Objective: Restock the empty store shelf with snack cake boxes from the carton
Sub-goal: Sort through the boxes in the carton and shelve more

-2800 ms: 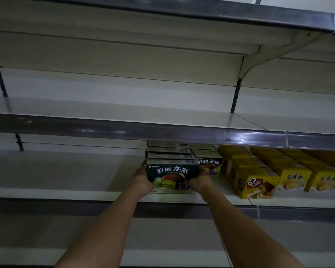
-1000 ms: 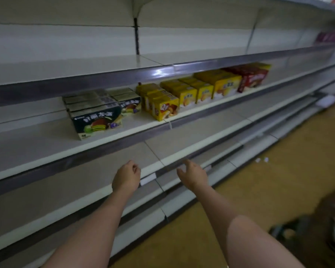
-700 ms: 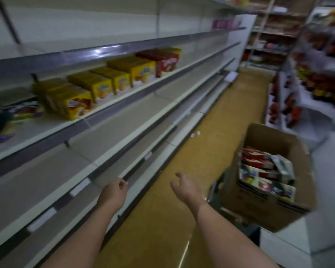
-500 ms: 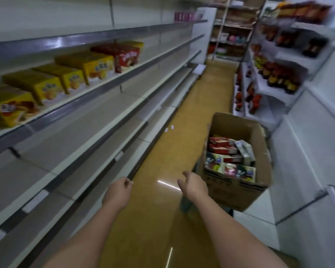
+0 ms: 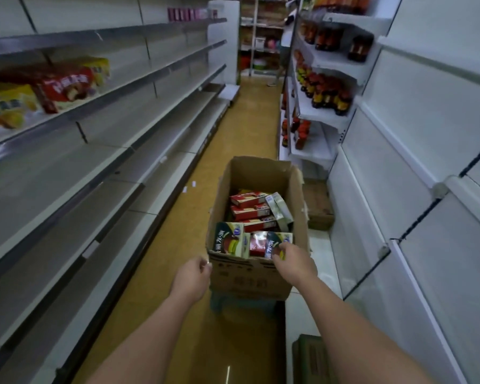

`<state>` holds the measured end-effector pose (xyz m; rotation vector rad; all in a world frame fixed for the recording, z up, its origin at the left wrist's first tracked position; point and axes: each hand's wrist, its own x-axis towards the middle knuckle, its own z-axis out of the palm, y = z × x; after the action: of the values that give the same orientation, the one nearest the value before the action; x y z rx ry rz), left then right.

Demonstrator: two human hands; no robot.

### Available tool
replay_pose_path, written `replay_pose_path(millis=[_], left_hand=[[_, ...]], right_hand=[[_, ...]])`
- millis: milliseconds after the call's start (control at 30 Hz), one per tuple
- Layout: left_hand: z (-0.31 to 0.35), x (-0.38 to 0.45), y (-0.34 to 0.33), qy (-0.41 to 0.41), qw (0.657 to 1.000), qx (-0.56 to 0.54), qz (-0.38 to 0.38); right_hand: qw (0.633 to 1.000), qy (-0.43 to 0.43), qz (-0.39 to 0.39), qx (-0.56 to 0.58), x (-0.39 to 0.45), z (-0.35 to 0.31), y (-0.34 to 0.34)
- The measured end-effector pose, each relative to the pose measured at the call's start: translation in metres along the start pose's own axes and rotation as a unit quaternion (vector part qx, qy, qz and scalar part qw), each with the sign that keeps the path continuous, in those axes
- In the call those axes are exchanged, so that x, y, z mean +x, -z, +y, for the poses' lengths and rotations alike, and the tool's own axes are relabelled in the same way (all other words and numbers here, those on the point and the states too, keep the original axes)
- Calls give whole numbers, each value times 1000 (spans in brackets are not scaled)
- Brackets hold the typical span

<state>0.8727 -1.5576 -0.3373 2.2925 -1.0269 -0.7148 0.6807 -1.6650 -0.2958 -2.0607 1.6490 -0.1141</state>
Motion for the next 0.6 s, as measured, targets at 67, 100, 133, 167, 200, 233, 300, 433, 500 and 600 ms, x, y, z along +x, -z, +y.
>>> replay_pose_path(millis=[67,100,133,167,200,233,300,433,500,600], left_hand=[[14,11,-12,-2,1000,10,-2],[22,17,-18,0,1000,8,-1],[29,26,-24,2,1000,5,1],[34,34,-28,3,1000,1,4],[39,41,-32,4,1000,-2,7],[42,52,-39,7,1000,-4,6],[46,72,-50,15,1000,-5,-1],[43,111,-68,47,998,-31,-28],[41,133,-73,72,996,-32,-35],[42,162,-80,102,994,-29,-38]], right_hand=[[1000,-10,2,2,14,14,4],[1000,-12,5,6,21,19,5],[1000,-13,7,10,29,23,6],[1000,-12,8,13,37,26,6],[1000,-12,5,17,44,27,5],[1000,-12,2,22,52,29,4],[1000,-12,-6,24,69,27,0],[999,-16,-21,25,103,15,-12],[999,-19,-40,23,122,7,-21],[998,-17,-62,2,151,-4,-35]])
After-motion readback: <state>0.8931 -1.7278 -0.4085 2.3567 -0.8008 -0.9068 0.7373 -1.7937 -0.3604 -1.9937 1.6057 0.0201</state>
